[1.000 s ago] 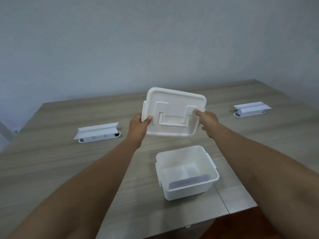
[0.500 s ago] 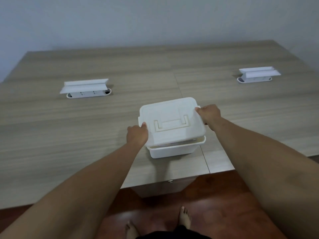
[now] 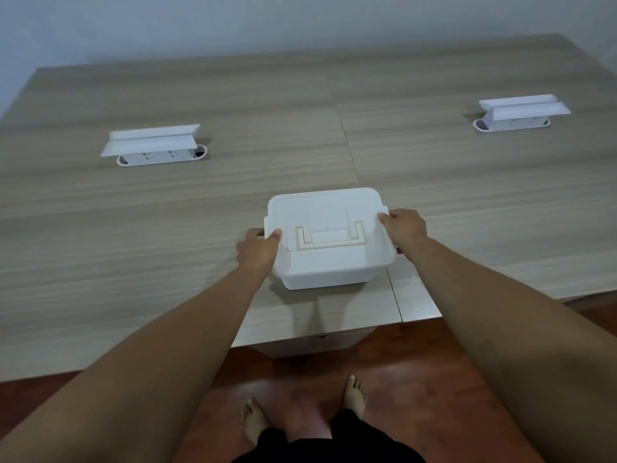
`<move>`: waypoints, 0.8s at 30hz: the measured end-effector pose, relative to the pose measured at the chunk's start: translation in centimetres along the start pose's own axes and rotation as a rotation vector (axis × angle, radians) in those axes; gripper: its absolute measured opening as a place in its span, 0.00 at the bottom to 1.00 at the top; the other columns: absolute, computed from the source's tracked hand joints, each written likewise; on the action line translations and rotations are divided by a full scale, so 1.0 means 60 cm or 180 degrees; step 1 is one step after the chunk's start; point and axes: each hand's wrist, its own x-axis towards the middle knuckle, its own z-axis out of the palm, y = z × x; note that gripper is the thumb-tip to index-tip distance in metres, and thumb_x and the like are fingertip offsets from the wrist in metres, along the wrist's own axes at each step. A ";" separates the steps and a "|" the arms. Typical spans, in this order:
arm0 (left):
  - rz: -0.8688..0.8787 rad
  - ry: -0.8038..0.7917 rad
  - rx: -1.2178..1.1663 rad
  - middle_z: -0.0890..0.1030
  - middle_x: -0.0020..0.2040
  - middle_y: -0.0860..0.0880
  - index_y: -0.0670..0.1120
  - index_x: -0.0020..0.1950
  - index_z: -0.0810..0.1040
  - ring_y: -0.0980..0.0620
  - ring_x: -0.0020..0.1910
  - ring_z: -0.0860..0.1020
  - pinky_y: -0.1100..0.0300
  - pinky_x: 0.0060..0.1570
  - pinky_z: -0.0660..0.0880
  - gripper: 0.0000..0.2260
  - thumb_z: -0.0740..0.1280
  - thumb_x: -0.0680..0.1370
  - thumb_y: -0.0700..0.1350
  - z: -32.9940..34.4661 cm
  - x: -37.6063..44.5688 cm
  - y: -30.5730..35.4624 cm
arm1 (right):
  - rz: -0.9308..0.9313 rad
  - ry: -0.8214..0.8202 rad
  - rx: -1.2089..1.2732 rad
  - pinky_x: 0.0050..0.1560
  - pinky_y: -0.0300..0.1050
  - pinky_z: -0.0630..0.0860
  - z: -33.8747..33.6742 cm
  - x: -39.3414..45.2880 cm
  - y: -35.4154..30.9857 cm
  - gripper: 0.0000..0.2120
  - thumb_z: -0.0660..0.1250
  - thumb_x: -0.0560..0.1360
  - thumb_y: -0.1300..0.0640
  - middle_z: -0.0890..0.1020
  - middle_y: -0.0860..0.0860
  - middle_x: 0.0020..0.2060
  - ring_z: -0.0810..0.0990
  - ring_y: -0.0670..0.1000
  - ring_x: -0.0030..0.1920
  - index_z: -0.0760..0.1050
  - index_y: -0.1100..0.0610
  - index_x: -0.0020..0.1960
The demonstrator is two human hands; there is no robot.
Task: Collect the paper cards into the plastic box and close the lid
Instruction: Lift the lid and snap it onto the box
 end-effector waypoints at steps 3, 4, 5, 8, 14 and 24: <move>-0.0401 -0.0540 -0.0558 0.76 0.66 0.48 0.47 0.73 0.66 0.43 0.62 0.76 0.49 0.52 0.73 0.28 0.64 0.77 0.59 -0.002 0.007 0.002 | 0.0470 -0.0422 0.0610 0.52 0.60 0.81 -0.007 0.007 0.007 0.17 0.65 0.75 0.46 0.83 0.56 0.50 0.82 0.59 0.51 0.78 0.58 0.55; -0.0466 -0.0659 -0.0588 0.78 0.64 0.47 0.46 0.71 0.69 0.43 0.61 0.77 0.47 0.53 0.74 0.27 0.65 0.77 0.59 -0.007 0.014 0.000 | 0.0606 -0.0552 0.0773 0.53 0.59 0.81 -0.009 0.009 0.009 0.19 0.65 0.75 0.45 0.83 0.55 0.49 0.82 0.58 0.50 0.77 0.59 0.56; -0.0495 -0.0696 -0.0623 0.79 0.62 0.46 0.44 0.68 0.72 0.44 0.60 0.78 0.46 0.55 0.76 0.26 0.66 0.76 0.58 -0.010 0.018 0.000 | 0.0664 -0.0662 0.0883 0.53 0.58 0.81 -0.013 0.014 0.011 0.19 0.65 0.76 0.45 0.83 0.54 0.47 0.82 0.57 0.47 0.77 0.59 0.56; -0.0471 -0.0553 -0.0835 0.81 0.54 0.43 0.41 0.57 0.78 0.44 0.52 0.79 0.44 0.56 0.79 0.18 0.72 0.74 0.52 -0.013 0.027 0.003 | 0.0631 -0.0829 0.0976 0.53 0.57 0.81 -0.019 0.023 0.014 0.21 0.67 0.75 0.45 0.83 0.55 0.47 0.82 0.57 0.45 0.76 0.61 0.58; 0.0308 0.0235 0.0280 0.83 0.44 0.41 0.36 0.47 0.81 0.40 0.46 0.82 0.50 0.49 0.80 0.15 0.69 0.75 0.50 0.004 0.011 0.016 | 0.0105 -0.0083 0.0115 0.43 0.44 0.72 -0.009 0.029 -0.009 0.20 0.68 0.74 0.52 0.82 0.60 0.53 0.80 0.59 0.47 0.77 0.66 0.57; 0.0261 0.0652 0.0980 0.83 0.55 0.36 0.34 0.55 0.80 0.37 0.55 0.81 0.54 0.49 0.75 0.18 0.66 0.77 0.48 0.007 0.007 0.062 | -0.0340 0.0148 -0.0504 0.46 0.47 0.74 0.015 0.019 -0.036 0.13 0.61 0.79 0.58 0.79 0.62 0.58 0.80 0.62 0.57 0.75 0.67 0.57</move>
